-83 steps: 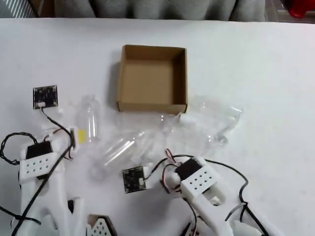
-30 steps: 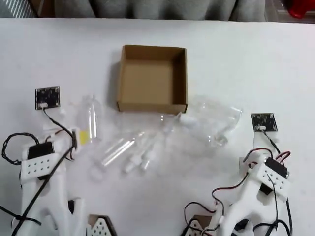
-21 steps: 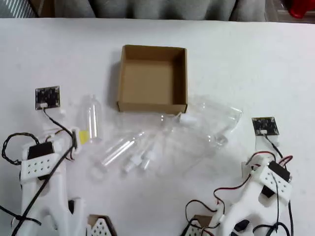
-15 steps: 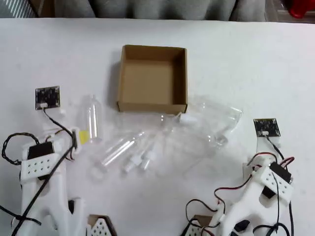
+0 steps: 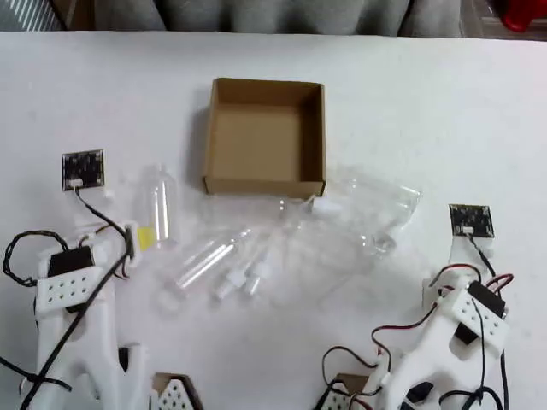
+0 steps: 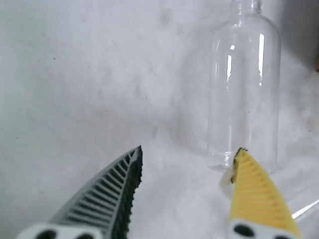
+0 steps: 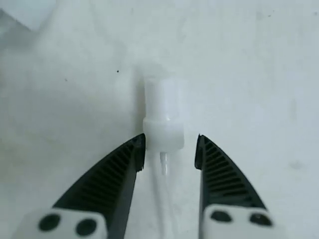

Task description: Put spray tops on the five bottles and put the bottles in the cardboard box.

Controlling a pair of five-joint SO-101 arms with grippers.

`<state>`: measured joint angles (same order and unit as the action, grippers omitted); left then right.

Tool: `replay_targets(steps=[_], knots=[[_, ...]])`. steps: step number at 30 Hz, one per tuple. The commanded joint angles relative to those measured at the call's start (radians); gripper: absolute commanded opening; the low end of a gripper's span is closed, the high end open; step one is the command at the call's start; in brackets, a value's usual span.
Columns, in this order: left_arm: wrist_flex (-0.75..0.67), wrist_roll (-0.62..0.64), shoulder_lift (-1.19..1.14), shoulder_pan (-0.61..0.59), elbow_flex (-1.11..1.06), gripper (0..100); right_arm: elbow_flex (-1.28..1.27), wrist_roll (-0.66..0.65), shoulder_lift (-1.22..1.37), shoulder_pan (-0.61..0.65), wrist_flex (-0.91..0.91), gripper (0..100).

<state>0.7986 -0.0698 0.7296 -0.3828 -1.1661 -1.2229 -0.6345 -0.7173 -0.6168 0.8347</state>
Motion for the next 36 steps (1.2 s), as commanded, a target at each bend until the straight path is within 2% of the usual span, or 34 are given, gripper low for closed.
replay_targets(steps=[1,6,15,21,32,36], knots=[[-0.018,-0.003,-0.001,0.019,-0.002,28,0.041,0.026,0.004,0.05,0.038,13.7],[-0.018,-0.003,-0.001,0.019,-0.002,28,0.137,0.057,0.004,0.061,0.151,13.7],[-0.018,-0.003,-0.001,0.021,-0.002,28,0.158,0.057,0.053,0.061,0.137,13.8],[-0.018,-0.003,-0.001,0.021,-0.002,28,0.362,0.057,0.196,0.021,0.255,13.5],[-0.018,-0.003,-0.001,0.042,-0.003,28,0.288,0.054,0.352,0.019,0.073,13.5],[-0.018,-0.003,-0.002,0.042,-0.003,28,0.282,0.054,0.39,0.022,0.064,13.5]])
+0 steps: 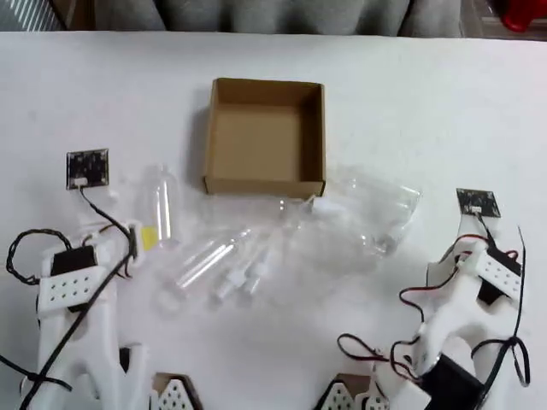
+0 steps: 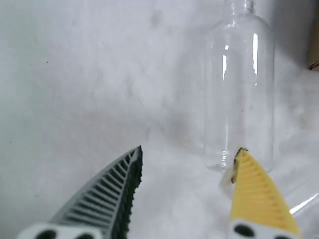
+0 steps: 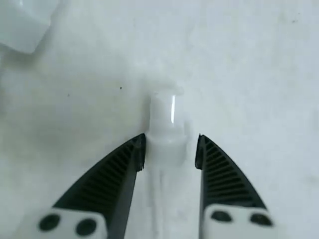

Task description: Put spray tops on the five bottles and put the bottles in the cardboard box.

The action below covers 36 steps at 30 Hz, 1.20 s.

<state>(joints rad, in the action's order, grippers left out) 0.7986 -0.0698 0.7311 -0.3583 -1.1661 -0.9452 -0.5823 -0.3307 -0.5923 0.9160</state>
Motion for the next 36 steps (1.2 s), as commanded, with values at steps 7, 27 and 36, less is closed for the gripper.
replay_targets(steps=[7,27,36], knots=[[-0.018,-0.003,-0.004,0.018,-0.003,28,0.002,0.009,0.074,0.024,-0.065,7.7],[0.083,0.0,-0.002,0.01,0.115,28,-0.054,0.132,-0.03,0.018,-0.064,1.7],[0.339,-0.081,-0.013,0.038,0.427,28,-0.069,0.13,-0.028,0.051,-0.071,1.7]])
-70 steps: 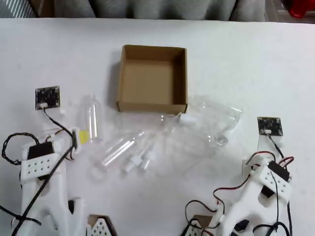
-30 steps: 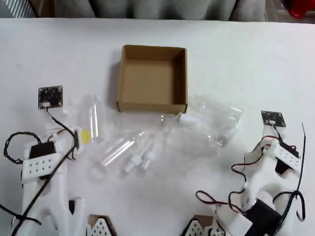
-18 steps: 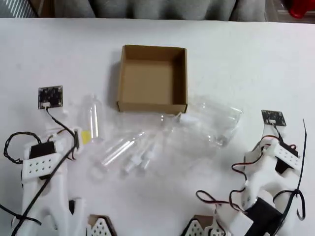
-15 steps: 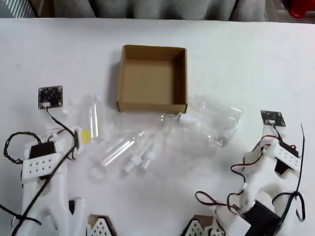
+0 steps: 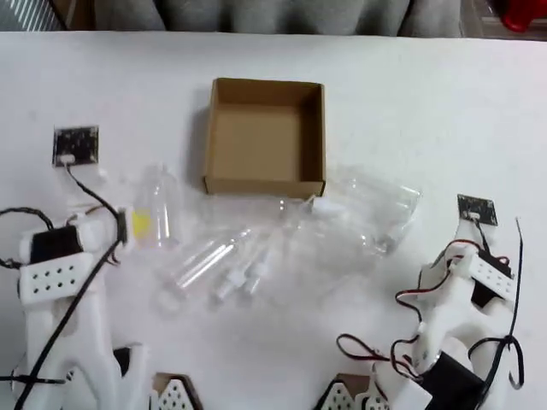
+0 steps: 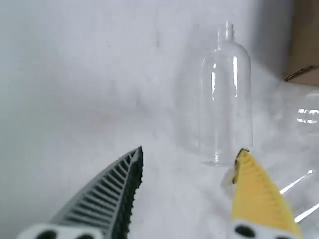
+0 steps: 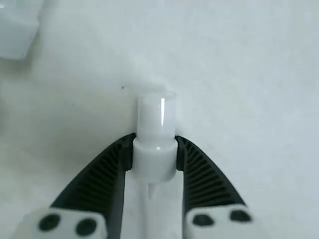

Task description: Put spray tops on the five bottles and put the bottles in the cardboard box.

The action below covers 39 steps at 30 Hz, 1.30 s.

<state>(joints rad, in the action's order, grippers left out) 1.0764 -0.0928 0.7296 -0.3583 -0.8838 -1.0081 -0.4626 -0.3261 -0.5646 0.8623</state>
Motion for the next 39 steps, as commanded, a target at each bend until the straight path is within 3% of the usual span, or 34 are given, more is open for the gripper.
replay_targets(steps=[1,6,10,16,20,24,34,39], knots=[[0.071,-0.057,-0.012,0.047,0.157,28,-0.006,0.011,-0.033,0.024,-0.018,1.7],[0.101,0.003,-0.053,0.142,0.199,28,-0.006,0.011,-0.033,0.027,-0.018,1.7],[0.101,0.055,-0.226,0.186,0.298,28,-0.008,0.011,-0.033,0.027,-0.019,1.7],[0.14,0.094,-0.541,0.185,0.528,29,-0.009,0.011,-0.033,0.027,-0.025,1.7],[0.16,0.098,-0.723,0.185,0.674,35,-0.011,0.011,-0.033,0.027,-0.031,1.7],[0.198,0.098,-0.883,0.185,0.801,34,-0.011,0.011,-0.033,0.027,-0.031,1.7],[0.301,0.097,-1.208,0.171,1.117,33,-0.011,0.011,-0.033,0.027,-0.031,1.7],[0.348,0.097,-1.294,0.16,1.166,33,-0.011,0.011,-0.033,0.027,-0.031,1.7]])
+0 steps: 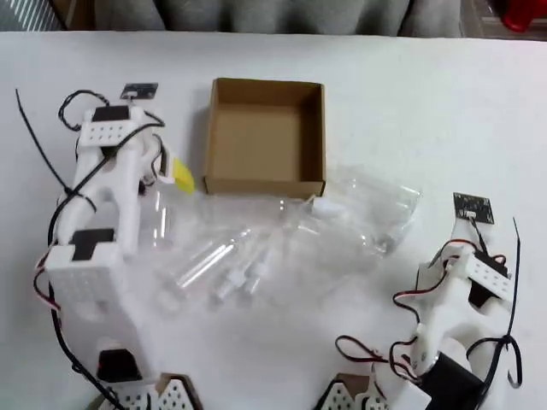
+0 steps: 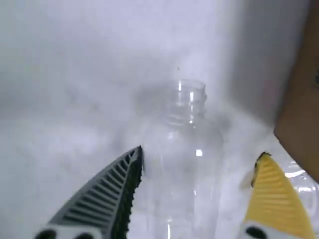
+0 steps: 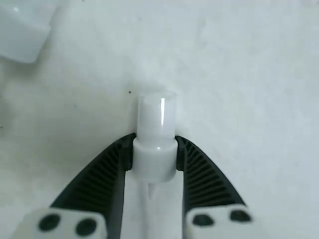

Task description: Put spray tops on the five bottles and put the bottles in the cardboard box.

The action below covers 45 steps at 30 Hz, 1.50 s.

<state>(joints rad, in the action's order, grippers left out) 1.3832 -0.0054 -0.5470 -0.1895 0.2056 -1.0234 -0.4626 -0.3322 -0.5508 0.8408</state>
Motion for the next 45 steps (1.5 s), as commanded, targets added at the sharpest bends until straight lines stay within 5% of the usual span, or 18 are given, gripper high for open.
replay_targets(steps=[1,15,21,30,45], knots=[[0.041,0.009,-0.021,-0.01,0.074,33,0.005,0.011,-0.027,0.015,-0.01,1.7],[-0.029,0.009,-0.027,-0.013,0.046,32,0.005,0.009,-0.027,0.015,-0.019,1.6],[-0.068,0.002,-0.021,-0.013,0.008,9,0.005,0.009,-0.025,0.015,-0.021,1.6],[-0.014,0.002,-0.01,-0.013,0.012,9,0.003,0.009,-0.025,0.015,-0.022,1.6],[-0.023,0.005,0.647,0.024,-0.322,9,0.011,0.009,-0.033,0.015,-0.024,1.6]])
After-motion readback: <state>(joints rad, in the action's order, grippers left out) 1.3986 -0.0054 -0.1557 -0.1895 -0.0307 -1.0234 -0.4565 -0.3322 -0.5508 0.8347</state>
